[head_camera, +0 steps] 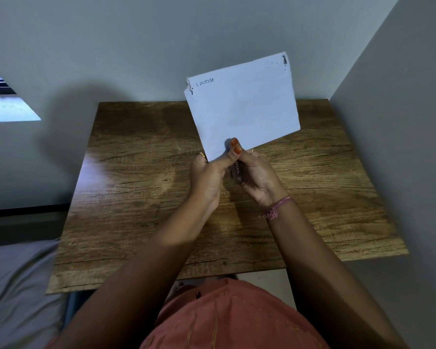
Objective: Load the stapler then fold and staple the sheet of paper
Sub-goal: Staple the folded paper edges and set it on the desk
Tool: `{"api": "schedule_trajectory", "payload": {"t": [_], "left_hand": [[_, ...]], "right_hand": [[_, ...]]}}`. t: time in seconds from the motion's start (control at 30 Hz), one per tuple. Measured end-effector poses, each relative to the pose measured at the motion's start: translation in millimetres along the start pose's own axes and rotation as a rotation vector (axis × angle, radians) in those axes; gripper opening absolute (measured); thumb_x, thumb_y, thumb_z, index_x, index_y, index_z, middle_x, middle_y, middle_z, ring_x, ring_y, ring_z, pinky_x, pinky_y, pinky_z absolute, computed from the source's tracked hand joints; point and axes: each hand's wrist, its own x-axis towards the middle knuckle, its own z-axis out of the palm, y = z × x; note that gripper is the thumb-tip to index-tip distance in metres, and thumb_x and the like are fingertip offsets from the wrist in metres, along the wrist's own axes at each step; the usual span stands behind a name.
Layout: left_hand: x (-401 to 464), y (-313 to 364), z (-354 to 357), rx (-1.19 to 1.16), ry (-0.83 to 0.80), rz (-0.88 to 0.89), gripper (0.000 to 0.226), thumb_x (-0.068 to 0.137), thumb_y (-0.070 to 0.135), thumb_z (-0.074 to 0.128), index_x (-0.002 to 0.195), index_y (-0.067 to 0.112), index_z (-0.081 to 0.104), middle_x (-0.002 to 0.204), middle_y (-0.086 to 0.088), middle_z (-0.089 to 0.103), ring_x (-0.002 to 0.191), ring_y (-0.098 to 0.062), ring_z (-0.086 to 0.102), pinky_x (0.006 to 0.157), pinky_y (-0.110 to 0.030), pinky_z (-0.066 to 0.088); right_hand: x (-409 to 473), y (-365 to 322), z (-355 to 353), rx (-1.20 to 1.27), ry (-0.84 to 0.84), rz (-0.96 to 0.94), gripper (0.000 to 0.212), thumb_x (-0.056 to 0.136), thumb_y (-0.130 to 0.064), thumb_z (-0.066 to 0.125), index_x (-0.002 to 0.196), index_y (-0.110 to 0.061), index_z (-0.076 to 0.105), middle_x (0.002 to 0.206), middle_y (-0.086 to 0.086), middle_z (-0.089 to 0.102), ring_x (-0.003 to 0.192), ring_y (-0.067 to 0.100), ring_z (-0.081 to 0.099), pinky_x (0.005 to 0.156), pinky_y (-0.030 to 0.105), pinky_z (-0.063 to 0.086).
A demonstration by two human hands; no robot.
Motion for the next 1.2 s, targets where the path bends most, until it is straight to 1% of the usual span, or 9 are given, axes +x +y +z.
{"api": "schedule_trajectory", "payload": {"t": [0.2,0.3,0.43,0.6,0.7,0.8,0.9,1.03,1.2], "left_hand": [[9,13,-13,0.135,-0.158,-0.120,0.038,0.073,0.008,0.079,0.108,0.012,0.065,0.110,-0.007,0.073,0.106,-0.021,0.068,0.086,-0.029,0.055],[14,23,-19,0.182,-0.210,-0.198,0.026,0.080,0.016,0.074,0.105,0.014,0.069,0.113,-0.005,0.072,0.108,-0.020,0.067,0.091,-0.033,0.054],[18,29,-22,0.217,-0.158,-0.186,0.015,0.090,0.010,0.063,0.102,0.017,0.070,0.110,-0.003,0.073,0.103,-0.020,0.069,0.085,-0.036,0.057],[19,27,-28,0.289,-0.049,-0.153,0.024,0.090,0.005,0.062,0.112,0.012,0.065,0.118,-0.006,0.069,0.105,-0.021,0.068,0.088,-0.039,0.056],[21,25,-33,0.221,0.017,-0.177,0.024,0.089,0.003,0.062,0.111,0.011,0.063,0.116,-0.005,0.068,0.103,-0.020,0.068,0.084,-0.037,0.058],[23,24,-39,0.161,0.050,-0.189,0.019,0.088,0.001,0.063,0.103,0.013,0.064,0.108,-0.002,0.070,0.097,-0.018,0.069,0.078,-0.034,0.059],[24,24,-44,0.110,0.082,-0.199,0.018,0.087,0.001,0.063,0.101,0.012,0.063,0.104,-0.003,0.071,0.093,-0.018,0.071,0.076,-0.035,0.060],[25,22,-48,0.060,0.103,-0.226,0.019,0.087,0.000,0.064,0.103,0.009,0.063,0.103,-0.005,0.072,0.092,-0.020,0.071,0.078,-0.037,0.060],[24,21,-49,0.044,0.116,-0.251,0.021,0.086,-0.001,0.064,0.103,0.011,0.063,0.106,-0.006,0.071,0.097,-0.022,0.070,0.081,-0.039,0.059]], "right_hand": [[-1,-1,-6,-0.060,0.051,0.024,0.029,0.070,-0.032,0.078,0.090,-0.012,0.075,0.078,0.000,0.069,0.068,0.014,0.059,0.059,0.028,0.040],[-3,-3,-7,-0.105,0.098,0.043,0.051,0.069,-0.036,0.077,0.107,-0.006,0.063,0.070,0.002,0.068,0.059,0.013,0.057,0.045,0.022,0.043],[-5,-4,-4,-0.209,0.155,0.030,0.079,0.064,-0.045,0.078,0.122,0.004,0.057,0.064,0.001,0.066,0.056,0.010,0.058,0.043,0.020,0.043],[-5,-6,-8,-0.189,0.144,0.068,0.047,0.072,-0.047,0.074,0.099,-0.009,0.063,0.070,0.002,0.068,0.065,0.012,0.063,0.053,0.023,0.051],[-5,-9,-20,-0.164,0.151,0.042,0.051,0.071,-0.051,0.072,0.107,-0.015,0.061,0.081,0.003,0.065,0.070,0.011,0.061,0.056,0.022,0.048],[-6,-11,-37,-0.247,0.201,-0.012,0.030,0.083,-0.039,0.067,0.099,-0.014,0.066,0.070,-0.001,0.065,0.057,0.008,0.058,0.048,0.019,0.044],[-5,-6,-57,-0.496,0.326,-0.124,0.018,0.085,-0.033,0.068,0.086,-0.015,0.066,0.067,-0.008,0.067,0.060,0.006,0.060,0.047,0.019,0.048],[4,6,-84,-1.183,0.510,-0.233,0.039,0.078,-0.045,0.072,0.105,-0.017,0.068,0.100,0.002,0.067,0.090,0.013,0.063,0.079,0.032,0.054],[9,16,-93,-1.574,0.565,-0.168,0.054,0.077,-0.056,0.068,0.117,-0.020,0.062,0.116,0.008,0.057,0.110,0.028,0.052,0.092,0.043,0.046]]}}
